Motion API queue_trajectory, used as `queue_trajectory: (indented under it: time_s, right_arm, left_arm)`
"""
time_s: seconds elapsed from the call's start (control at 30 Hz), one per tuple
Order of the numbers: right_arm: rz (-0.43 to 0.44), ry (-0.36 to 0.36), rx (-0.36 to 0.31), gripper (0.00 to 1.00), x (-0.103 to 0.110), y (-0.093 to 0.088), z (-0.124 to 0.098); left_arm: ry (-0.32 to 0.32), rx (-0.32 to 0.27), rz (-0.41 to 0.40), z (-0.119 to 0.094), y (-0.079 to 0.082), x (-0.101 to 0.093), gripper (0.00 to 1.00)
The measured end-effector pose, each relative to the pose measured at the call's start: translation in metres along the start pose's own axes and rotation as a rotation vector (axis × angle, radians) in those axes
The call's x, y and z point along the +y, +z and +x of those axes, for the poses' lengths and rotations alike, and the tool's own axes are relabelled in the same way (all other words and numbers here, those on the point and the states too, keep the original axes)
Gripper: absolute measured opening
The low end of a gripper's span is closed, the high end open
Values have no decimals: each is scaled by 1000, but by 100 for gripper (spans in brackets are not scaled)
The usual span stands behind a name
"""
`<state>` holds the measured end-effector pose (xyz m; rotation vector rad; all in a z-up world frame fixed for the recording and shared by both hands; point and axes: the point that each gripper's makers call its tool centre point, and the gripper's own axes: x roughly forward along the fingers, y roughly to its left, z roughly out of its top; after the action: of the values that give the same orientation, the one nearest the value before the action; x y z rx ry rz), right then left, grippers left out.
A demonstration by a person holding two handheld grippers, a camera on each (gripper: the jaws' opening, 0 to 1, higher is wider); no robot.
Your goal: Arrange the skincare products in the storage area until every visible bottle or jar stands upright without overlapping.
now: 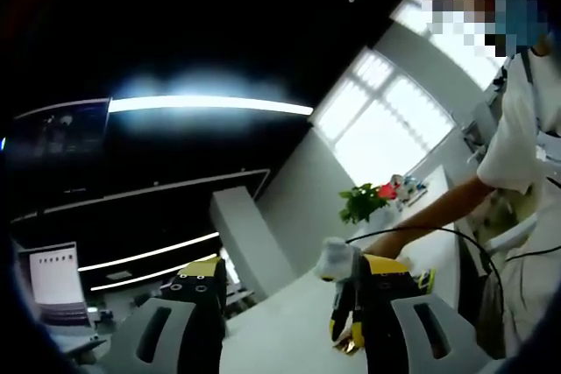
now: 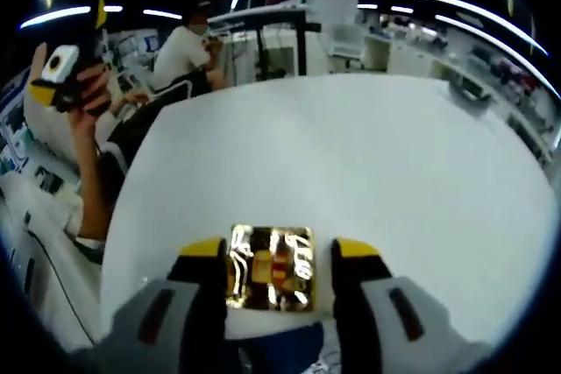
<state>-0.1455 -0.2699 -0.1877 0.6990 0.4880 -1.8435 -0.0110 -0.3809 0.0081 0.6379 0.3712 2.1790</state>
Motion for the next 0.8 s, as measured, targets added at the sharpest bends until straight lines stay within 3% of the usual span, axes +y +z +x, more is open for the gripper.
queue_trajectory:
  time_s: [0.1, 0.6, 0.8]
  right_arm:
    - [-54, -5, 10, 46, 2, -1, 0]
    - [-113, 91, 53, 40, 10, -6, -3]
    - [-186, 174, 70, 40, 11, -5, -2]
  left_arm:
    - [0, 3, 1, 1, -1, 0, 62]
    - [1, 2, 6, 0, -1, 0, 62]
    - [5, 2, 5, -1, -1, 1, 62]
